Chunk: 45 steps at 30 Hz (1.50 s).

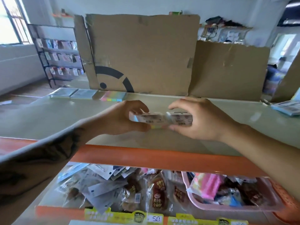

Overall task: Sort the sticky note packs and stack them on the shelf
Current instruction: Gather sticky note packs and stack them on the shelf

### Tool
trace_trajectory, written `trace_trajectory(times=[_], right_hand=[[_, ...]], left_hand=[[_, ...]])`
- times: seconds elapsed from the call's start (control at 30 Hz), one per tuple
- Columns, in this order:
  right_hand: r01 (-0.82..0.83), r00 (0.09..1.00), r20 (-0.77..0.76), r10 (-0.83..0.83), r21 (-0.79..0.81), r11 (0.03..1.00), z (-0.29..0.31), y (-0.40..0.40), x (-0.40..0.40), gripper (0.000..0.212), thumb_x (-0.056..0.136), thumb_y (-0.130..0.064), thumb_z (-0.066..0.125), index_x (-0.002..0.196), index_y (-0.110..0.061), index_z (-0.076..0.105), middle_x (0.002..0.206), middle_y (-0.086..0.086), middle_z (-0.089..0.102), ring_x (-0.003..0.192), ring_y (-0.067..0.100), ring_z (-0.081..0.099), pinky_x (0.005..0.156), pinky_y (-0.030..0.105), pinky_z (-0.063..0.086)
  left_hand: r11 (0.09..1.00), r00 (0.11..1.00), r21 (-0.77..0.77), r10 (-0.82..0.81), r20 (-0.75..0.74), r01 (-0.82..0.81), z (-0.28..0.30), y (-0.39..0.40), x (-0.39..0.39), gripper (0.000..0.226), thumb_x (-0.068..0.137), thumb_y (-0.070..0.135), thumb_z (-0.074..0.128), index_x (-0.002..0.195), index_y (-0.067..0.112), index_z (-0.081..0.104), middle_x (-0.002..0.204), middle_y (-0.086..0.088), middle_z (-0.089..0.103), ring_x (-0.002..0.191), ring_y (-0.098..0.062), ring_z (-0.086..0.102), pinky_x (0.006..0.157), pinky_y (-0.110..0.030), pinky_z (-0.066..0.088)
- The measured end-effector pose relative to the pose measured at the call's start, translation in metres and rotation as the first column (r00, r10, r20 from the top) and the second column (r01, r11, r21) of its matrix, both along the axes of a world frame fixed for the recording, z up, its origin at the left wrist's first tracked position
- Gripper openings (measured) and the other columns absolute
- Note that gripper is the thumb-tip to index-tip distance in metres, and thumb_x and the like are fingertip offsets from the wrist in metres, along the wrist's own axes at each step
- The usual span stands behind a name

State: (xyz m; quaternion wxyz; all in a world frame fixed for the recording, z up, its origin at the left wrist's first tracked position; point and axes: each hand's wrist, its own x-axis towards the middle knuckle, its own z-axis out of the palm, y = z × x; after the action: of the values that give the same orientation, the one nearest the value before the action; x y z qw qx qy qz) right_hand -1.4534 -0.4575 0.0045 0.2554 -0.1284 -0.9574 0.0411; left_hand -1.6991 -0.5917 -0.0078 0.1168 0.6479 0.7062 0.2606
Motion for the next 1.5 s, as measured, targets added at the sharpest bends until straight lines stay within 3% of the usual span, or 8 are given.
trace_trajectory(times=[0.17,0.27,0.37,0.67,0.8,0.97,1.17,1.5], right_hand=[[-0.081,0.994,-0.083,0.077,-0.042,0.996,0.006,-0.015,-0.020,0.038,0.081,-0.030,0.085,0.116,-0.023,0.071,0.107,-0.009,0.073,0.094,0.009,0.067,0.083,0.035,0.056],[-0.107,0.974,-0.204,0.095,-0.049,0.993,0.010,-0.021,-0.022,0.014,0.085,-0.018,0.079,0.097,-0.022,0.074,0.077,-0.015,0.068,0.068,0.007,0.062,0.064,0.030,0.051],[-0.109,0.943,-0.333,-0.009,-0.332,0.937,0.013,-0.024,-0.022,0.011,0.086,-0.013,0.076,0.087,-0.022,0.069,0.070,-0.008,0.072,0.059,0.009,0.061,0.058,0.029,0.048],[-0.359,0.855,-0.415,-0.310,-0.906,0.223,0.008,-0.033,-0.034,0.015,0.091,-0.003,0.073,0.090,-0.010,0.059,0.096,0.018,0.078,0.088,0.039,0.076,0.071,0.041,0.061],[-0.128,0.882,-0.363,-0.300,-0.799,0.588,0.001,-0.023,-0.028,0.026,0.087,-0.020,0.080,0.102,-0.018,0.060,0.099,0.000,0.077,0.091,0.028,0.076,0.084,0.052,0.061],[-0.054,0.920,-0.387,-0.063,-0.285,0.957,0.001,-0.016,-0.020,0.045,0.076,-0.041,0.079,0.113,-0.027,0.058,0.128,-0.015,0.060,0.121,0.002,0.057,0.095,0.036,0.052],[-0.093,0.994,-0.036,0.101,0.174,0.980,0.013,-0.004,-0.032,0.051,0.073,-0.045,0.085,0.113,-0.024,0.061,0.160,-0.002,0.041,0.150,0.024,0.032,0.115,0.045,0.038],[-0.136,0.988,0.051,0.145,-0.141,0.981,0.009,0.001,-0.056,0.064,0.071,-0.059,0.084,0.128,-0.041,0.061,0.125,-0.018,0.059,0.119,0.004,0.054,0.103,0.033,0.045]], left_hand=[[0.994,0.951,0.107,-0.054,0.304,0.022,0.017,-0.002,0.019,0.055,0.063,0.066,0.069,0.094,0.021,0.075,0.092,-0.002,0.074,0.092,-0.024,0.067,0.087,-0.046,0.050],[0.989,0.923,0.148,-0.052,0.381,-0.006,0.021,-0.004,0.028,0.064,0.069,0.067,0.065,0.096,0.010,0.074,0.092,-0.009,0.072,0.082,-0.013,0.066,0.076,-0.021,0.048],[0.987,0.874,0.150,-0.027,0.485,-0.053,0.019,-0.006,0.029,0.069,0.074,0.072,0.063,0.105,0.011,0.075,0.100,-0.007,0.074,0.090,-0.017,0.071,0.088,-0.031,0.053],[0.986,0.652,0.151,-0.067,0.755,-0.074,0.015,-0.001,0.030,0.030,0.089,0.030,0.075,0.112,0.011,0.075,0.110,-0.013,0.076,0.095,-0.026,0.070,0.090,-0.045,0.051],[0.976,0.673,0.168,-0.031,0.739,-0.139,0.018,0.002,0.028,0.024,0.100,0.026,0.061,0.109,0.007,0.073,0.101,-0.010,0.077,0.087,-0.024,0.070,0.088,-0.047,0.051],[0.980,0.660,0.146,-0.022,0.751,-0.133,0.023,0.001,0.014,0.015,0.088,0.030,0.074,0.087,0.016,0.079,0.091,-0.013,0.075,0.084,-0.027,0.066,0.088,-0.048,0.051],[0.990,0.718,0.133,-0.068,0.692,-0.035,0.026,0.000,0.004,0.027,0.079,0.040,0.076,0.087,0.015,0.080,0.093,-0.017,0.074,0.092,-0.033,0.066,0.101,-0.062,0.047],[0.977,0.878,0.132,0.087,0.471,-0.168,0.010,-0.019,-0.013,0.051,0.068,0.067,0.072,0.088,0.021,0.082,0.087,-0.005,0.077,0.085,-0.024,0.069,0.089,-0.045,0.053]])
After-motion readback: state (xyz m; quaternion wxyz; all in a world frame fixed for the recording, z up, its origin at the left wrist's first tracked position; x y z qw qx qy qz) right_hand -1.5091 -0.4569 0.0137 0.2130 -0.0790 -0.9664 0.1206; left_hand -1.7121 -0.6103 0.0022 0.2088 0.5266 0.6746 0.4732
